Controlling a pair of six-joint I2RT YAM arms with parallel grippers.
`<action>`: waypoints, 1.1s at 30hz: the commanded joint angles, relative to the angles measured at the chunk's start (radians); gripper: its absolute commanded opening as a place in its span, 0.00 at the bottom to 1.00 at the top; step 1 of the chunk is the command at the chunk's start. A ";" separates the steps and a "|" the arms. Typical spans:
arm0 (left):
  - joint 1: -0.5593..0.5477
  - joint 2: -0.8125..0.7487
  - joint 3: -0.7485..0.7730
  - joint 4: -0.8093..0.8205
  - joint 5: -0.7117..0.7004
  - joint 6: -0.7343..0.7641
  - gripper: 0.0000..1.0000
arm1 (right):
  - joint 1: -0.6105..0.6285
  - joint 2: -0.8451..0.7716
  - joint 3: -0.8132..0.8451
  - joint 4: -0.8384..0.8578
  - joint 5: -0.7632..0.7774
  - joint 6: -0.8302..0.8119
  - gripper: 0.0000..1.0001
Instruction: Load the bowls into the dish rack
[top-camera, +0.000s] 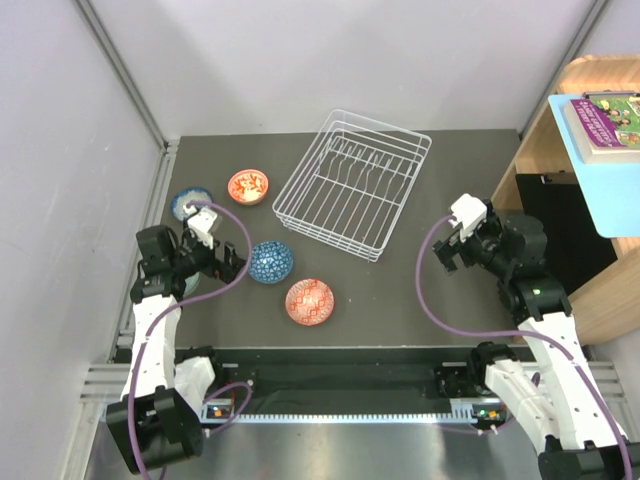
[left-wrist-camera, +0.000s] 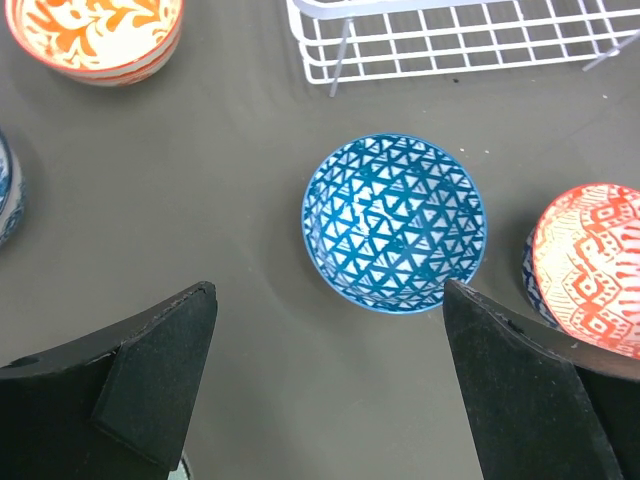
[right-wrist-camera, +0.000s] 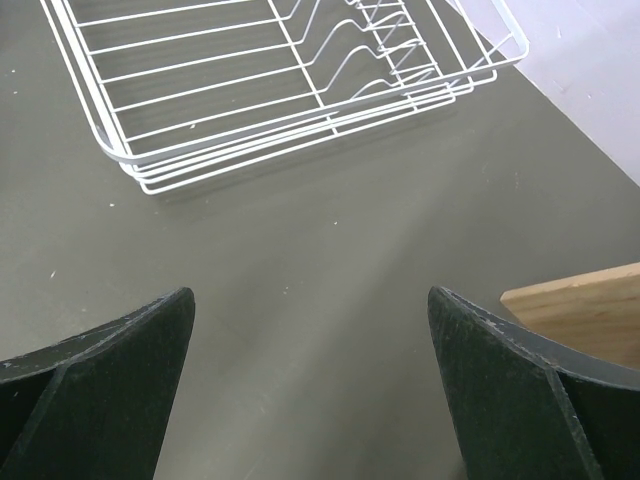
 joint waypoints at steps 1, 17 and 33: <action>0.004 -0.013 0.014 -0.017 0.075 0.055 0.99 | -0.008 0.015 0.018 0.024 -0.009 -0.007 1.00; -0.022 0.016 0.067 0.006 0.069 0.017 0.99 | -0.008 0.075 0.049 0.079 0.031 0.096 1.00; -0.235 0.466 0.298 0.361 -0.116 -0.026 0.99 | 0.053 0.697 0.443 0.082 0.085 0.499 0.79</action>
